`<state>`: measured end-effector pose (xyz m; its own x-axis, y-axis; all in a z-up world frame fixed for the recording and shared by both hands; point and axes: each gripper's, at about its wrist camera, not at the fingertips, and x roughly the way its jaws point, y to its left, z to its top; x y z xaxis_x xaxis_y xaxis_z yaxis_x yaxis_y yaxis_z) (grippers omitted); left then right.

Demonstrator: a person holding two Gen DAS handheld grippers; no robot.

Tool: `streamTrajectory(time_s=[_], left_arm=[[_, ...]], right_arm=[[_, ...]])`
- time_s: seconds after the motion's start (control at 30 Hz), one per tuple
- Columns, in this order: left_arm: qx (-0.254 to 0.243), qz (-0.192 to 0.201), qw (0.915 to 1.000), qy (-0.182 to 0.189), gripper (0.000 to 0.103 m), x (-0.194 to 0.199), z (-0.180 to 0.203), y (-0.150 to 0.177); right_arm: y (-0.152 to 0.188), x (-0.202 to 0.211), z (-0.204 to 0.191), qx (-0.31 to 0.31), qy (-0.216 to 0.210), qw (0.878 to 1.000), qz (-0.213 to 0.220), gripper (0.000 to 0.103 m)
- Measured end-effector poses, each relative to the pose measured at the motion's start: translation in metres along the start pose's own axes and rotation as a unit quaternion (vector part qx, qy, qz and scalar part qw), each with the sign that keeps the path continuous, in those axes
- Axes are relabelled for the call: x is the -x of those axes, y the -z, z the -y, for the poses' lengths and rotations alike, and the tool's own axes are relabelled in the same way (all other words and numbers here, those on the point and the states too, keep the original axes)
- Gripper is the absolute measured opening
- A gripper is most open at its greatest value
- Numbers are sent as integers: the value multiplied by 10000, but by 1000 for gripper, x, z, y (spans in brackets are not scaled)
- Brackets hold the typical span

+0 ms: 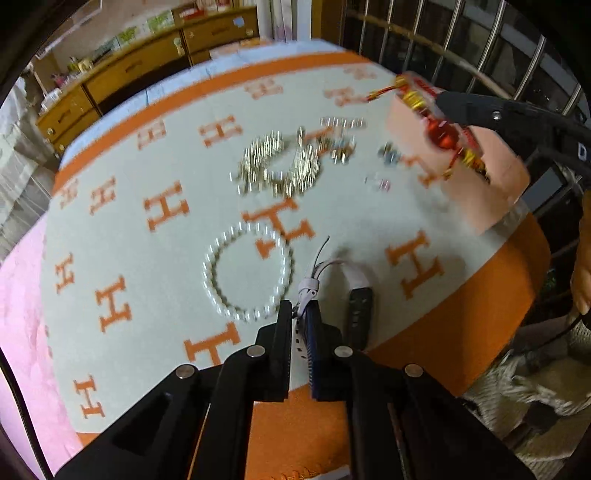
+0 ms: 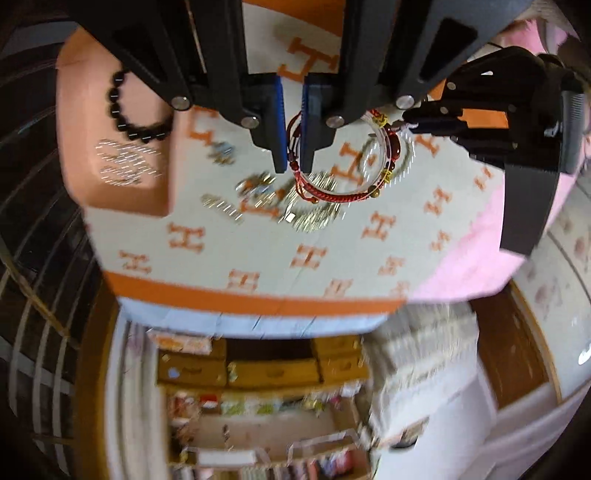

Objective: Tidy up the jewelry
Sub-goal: 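Drop the red bangle into the pink box with the right tool while the left tool places the watch there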

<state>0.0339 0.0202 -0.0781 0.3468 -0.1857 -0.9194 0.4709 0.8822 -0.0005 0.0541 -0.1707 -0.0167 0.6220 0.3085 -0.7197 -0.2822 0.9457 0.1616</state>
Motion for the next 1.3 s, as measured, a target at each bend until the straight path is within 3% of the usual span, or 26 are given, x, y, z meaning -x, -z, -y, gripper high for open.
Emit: streamTrajectory(time_s=[0.1, 0.27, 0.37, 0.53, 0.83, 1.3], left_arm=[[-88, 265, 9996, -31, 5, 21, 7, -10], [-353, 843, 9958, -100, 5, 61, 29, -42], [-489, 1259, 9908, -15, 5, 84, 47, -66], [-532, 1591, 9853, 334, 5, 92, 77, -103], [-521, 1376, 9859, 802, 5, 43, 118, -146], [-60, 627, 9906, 1210, 9, -43, 137, -166]], right_arm=[[-3, 24, 30, -373, 269, 9982, 375, 6], [2, 44, 82, -1011, 739, 9904, 580, 6], [12, 48, 106, -1303, 928, 9859, 482, 7], [30, 28, 122, -1433, 1070, 9839, 11, 7], [57, -2, 124, -1416, 692, 9838, -857, 8], [72, 18, 148, -2183, 569, 9726, -561, 9]])
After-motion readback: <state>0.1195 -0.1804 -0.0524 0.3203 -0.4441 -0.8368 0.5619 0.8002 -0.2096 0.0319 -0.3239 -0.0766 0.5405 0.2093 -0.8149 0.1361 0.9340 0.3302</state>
